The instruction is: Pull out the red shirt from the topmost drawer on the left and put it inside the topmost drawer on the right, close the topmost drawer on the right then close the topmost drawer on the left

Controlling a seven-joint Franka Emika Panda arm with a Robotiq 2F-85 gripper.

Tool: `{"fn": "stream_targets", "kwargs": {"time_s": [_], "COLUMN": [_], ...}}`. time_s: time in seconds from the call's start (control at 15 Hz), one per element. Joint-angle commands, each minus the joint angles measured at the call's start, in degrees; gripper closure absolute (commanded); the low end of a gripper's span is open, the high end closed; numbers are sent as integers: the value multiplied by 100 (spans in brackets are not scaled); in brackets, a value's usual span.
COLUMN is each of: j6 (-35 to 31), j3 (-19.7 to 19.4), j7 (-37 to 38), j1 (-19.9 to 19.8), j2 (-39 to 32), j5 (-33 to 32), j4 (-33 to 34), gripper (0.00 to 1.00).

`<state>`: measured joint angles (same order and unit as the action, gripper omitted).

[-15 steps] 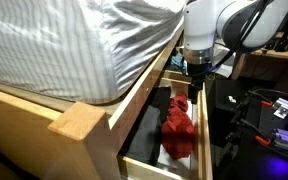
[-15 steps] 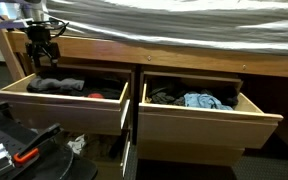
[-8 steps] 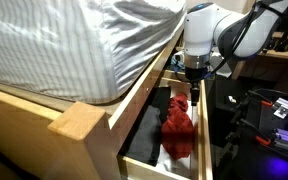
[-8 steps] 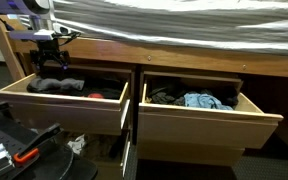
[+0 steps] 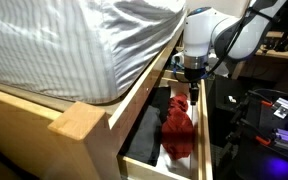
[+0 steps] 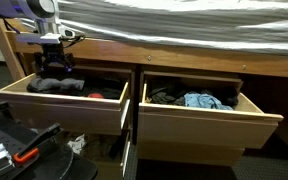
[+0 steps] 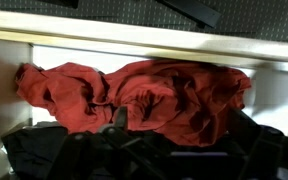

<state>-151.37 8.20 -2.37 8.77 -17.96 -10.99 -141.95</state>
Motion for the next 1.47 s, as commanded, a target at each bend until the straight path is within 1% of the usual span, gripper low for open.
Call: {"fn": "stream_targets", "kwargs": {"time_s": [0.0, 0.13, 0.27, 0.33, 0.4, 0.47, 0.73, 0.8, 0.93, 1.07, 1.13, 1.2, 1.4], "j6": [-891, -1472, -1896, -1588, -1749, -1809, -1819, -1753, -1708, -1534, -1702, -1715, -1721], "j3": [-603, -1147, -1854, -1422, -1685, -1803, -1842, -1765, -1151, -820, -1211, -1145, -1188], "j7": [764, 1281, 1865, 1289, 1446, 1513, 1635, 1556, 928, 497, 844, 762, 780], "j1": [117, 300, 725, 425, 564, 639, 761, 695, 62, -256, 207, 131, 190], "j2": [-492, -739, -984, -700, -821, -904, -961, -1055, -1493, -1804, -1370, -1510, -1520], "j5": [-301, -554, -755, -461, -506, -503, -498, -439, -113, 162, 66, 131, 122], "j4": [209, 262, 354, 189, 230, 269, 338, 433, 797, 1083, 664, 759, 777], "gripper": [0, 0, 0, 0, 0, 0, 0, 0, 0, 0, 0, 0, 0]}}
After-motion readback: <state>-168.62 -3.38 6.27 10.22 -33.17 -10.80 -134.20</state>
